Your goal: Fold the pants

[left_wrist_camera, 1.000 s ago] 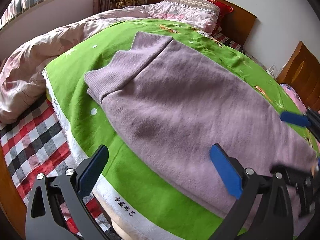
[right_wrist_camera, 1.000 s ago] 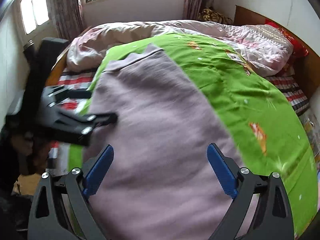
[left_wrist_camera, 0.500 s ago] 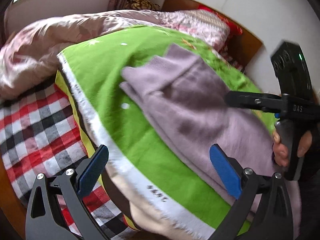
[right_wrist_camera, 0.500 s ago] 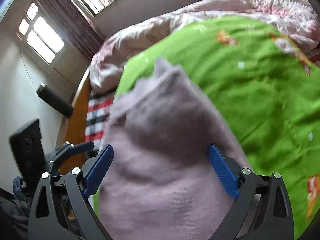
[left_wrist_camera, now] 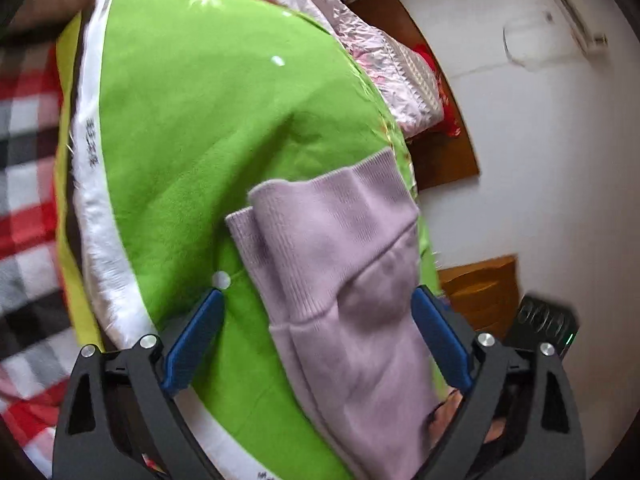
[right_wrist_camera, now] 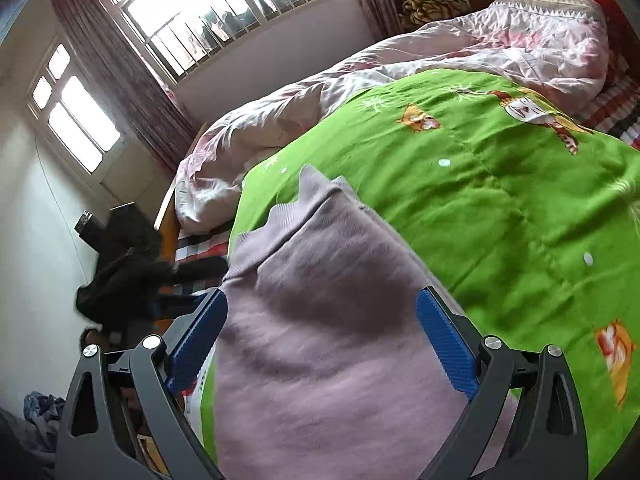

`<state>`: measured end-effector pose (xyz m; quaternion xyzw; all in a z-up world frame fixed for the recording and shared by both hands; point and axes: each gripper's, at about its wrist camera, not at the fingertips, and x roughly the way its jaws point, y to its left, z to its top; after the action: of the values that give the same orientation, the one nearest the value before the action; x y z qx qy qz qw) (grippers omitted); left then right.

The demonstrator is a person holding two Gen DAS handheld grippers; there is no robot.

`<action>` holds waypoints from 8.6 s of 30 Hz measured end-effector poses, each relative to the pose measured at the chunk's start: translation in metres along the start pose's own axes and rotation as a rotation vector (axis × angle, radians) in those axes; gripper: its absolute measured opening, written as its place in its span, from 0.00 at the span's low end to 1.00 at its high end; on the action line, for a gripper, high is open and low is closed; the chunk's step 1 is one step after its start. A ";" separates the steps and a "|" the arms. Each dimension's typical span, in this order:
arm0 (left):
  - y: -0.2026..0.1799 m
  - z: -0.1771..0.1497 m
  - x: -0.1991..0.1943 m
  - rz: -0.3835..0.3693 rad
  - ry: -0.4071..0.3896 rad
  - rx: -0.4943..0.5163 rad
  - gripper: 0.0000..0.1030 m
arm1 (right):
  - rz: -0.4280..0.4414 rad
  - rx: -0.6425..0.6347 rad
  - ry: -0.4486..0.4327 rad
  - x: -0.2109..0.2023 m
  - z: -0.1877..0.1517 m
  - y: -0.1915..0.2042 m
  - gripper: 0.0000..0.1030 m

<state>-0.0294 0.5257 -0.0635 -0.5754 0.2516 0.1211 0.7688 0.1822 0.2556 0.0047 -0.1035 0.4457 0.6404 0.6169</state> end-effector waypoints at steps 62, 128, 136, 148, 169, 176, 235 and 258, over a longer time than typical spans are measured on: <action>-0.005 0.017 0.009 -0.178 0.012 0.053 0.78 | 0.091 -0.144 0.293 0.115 0.098 -0.016 0.60; -0.322 -0.250 -0.027 -0.206 -0.022 1.091 0.13 | -0.566 0.228 -0.416 -0.277 -0.252 0.046 0.94; -0.245 -0.422 0.092 -0.048 0.335 1.402 0.13 | -0.501 0.581 -0.610 -0.356 -0.370 0.021 0.95; -0.236 -0.402 0.082 -0.173 0.235 1.274 0.13 | 0.044 0.922 -0.494 -0.269 -0.307 -0.031 0.95; -0.160 -0.318 -0.044 -0.016 -0.104 1.226 0.70 | -0.103 0.835 -0.345 -0.171 -0.238 -0.025 0.96; -0.126 -0.277 -0.056 0.170 -0.138 1.134 0.79 | -0.128 0.782 -0.368 -0.170 -0.243 -0.023 0.83; -0.118 -0.243 0.023 0.359 -0.010 1.107 0.99 | -0.368 0.699 -0.588 -0.258 -0.307 -0.018 0.16; -0.125 -0.256 0.022 0.417 0.028 1.193 0.99 | -0.469 0.817 -0.464 -0.259 -0.347 -0.038 0.43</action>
<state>-0.0143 0.2432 -0.0264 0.0117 0.3926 0.1000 0.9142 0.1273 -0.1738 -0.0372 0.1932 0.4755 0.2649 0.8163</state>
